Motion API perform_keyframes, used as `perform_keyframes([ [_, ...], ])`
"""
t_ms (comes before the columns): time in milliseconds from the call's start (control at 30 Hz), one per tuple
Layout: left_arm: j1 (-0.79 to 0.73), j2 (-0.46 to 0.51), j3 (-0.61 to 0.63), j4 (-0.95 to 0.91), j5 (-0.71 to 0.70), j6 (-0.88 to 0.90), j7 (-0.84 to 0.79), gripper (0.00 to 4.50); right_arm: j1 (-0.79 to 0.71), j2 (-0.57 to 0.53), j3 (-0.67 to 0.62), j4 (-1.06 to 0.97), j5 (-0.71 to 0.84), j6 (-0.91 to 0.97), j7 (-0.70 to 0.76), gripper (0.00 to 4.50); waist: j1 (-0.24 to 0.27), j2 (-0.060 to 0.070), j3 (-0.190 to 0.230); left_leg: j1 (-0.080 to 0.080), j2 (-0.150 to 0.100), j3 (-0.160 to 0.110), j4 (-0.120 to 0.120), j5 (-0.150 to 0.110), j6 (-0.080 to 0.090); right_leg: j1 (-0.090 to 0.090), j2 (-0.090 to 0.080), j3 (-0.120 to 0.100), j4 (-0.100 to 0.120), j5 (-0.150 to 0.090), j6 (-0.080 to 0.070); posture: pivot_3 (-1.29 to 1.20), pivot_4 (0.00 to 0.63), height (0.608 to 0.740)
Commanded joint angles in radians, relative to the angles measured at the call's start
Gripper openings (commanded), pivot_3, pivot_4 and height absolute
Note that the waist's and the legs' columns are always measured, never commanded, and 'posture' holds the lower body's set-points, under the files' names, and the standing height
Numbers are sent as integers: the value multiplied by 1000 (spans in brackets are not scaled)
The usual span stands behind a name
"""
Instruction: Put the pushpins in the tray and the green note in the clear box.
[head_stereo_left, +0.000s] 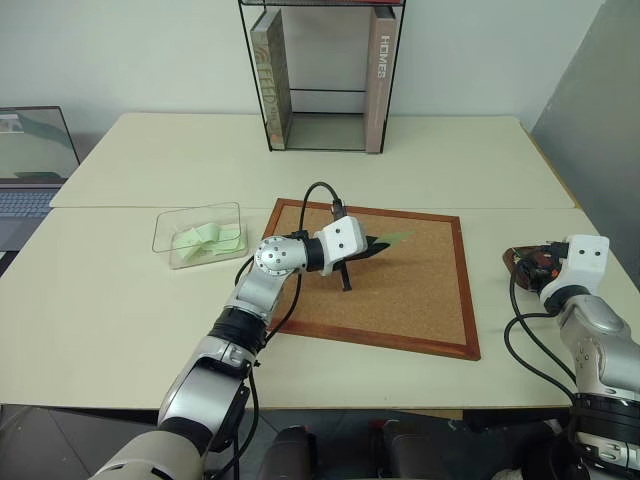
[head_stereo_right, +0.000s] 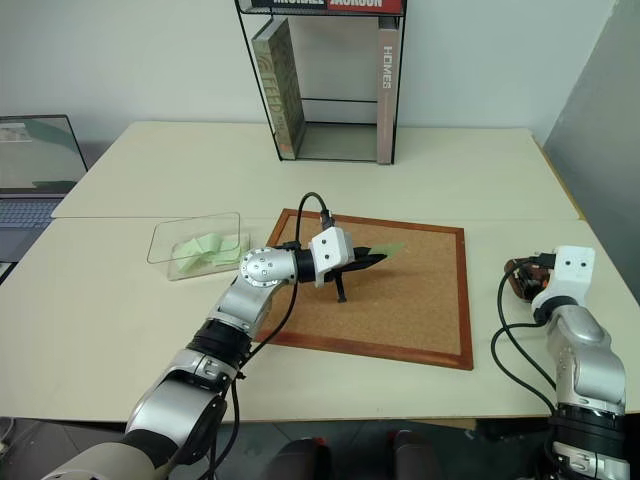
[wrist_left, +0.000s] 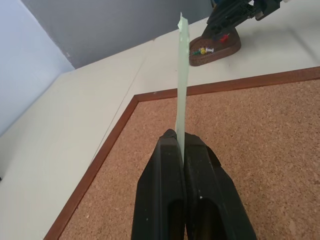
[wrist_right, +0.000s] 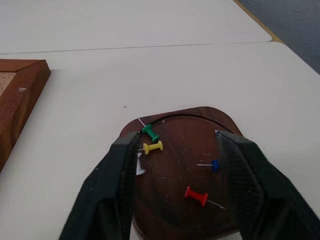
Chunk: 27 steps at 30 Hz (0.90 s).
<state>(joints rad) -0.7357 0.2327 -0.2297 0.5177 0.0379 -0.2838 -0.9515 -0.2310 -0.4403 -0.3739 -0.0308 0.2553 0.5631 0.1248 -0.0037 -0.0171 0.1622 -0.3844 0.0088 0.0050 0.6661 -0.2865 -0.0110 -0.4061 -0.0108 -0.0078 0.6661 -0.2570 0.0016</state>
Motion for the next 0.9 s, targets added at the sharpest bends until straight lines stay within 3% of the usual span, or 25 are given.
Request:
perform_keyframes([
  [33, -1, 3, 4, -47, -22, 9, 7, 0, -17, 9, -40, -36, 11, -70, -8, 3630, 0, 0, 0, 0, 0, 0, 0, 0, 0, 0, 0, 0, 0, 0, 0, 0, 150, 740],
  [133, -1, 0, 11, -56, -29, 19, 14, 0, -14, 18, -40, -64, 9, -131, -1, 4384, 0, 0, 0, 0, 0, 0, 0, 0, 0, 0, 0, 0, 0, 0, 0, 0, 150, 740],
  [300, 3, 26, 71, -135, -81, 131, 51, 0, 25, 19, 34, -173, 32, -237, 125, 4451, -2, 0, 0, 0, 0, 0, 0, 0, 0, 0, 0, 0, 0, 0, 0, 0, 150, 740],
  [433, 35, 113, 146, -267, -117, 286, 90, 0, 68, -9, 178, -302, 62, -262, 303, 4451, -15, 0, 0, 1, 2, -1, 0, 0, 0, 0, 1, 0, 0, 0, 0, 0, 150, 740],
  [600, 92, 295, 263, -358, -175, 525, 87, 0, -12, -12, 346, -397, 138, -126, 417, 4451, -29, 0, 1, 2, 4, -2, 0, 0, 0, 0, 1, -1, 1, -1, 1, 0, 150, 740],
  [733, 80, 421, 346, -247, -196, 622, 95, 0, -172, 32, 437, -384, 202, 80, 405, 4451, -26, -2, 2, 2, 4, -2, 1, 1, -2, -1, -1, -1, 5, -1, 1, 0, 150, 740],
  [900, 13, 476, 368, -60, -185, 630, 121, 0, -337, 123, 508, -338, 226, 218, 367, 4451, -17, -3, 3, 2, 3, -4, 6, 1, -3, -2, -2, -3, 11, -2, 0, 0, 150, 740],
])
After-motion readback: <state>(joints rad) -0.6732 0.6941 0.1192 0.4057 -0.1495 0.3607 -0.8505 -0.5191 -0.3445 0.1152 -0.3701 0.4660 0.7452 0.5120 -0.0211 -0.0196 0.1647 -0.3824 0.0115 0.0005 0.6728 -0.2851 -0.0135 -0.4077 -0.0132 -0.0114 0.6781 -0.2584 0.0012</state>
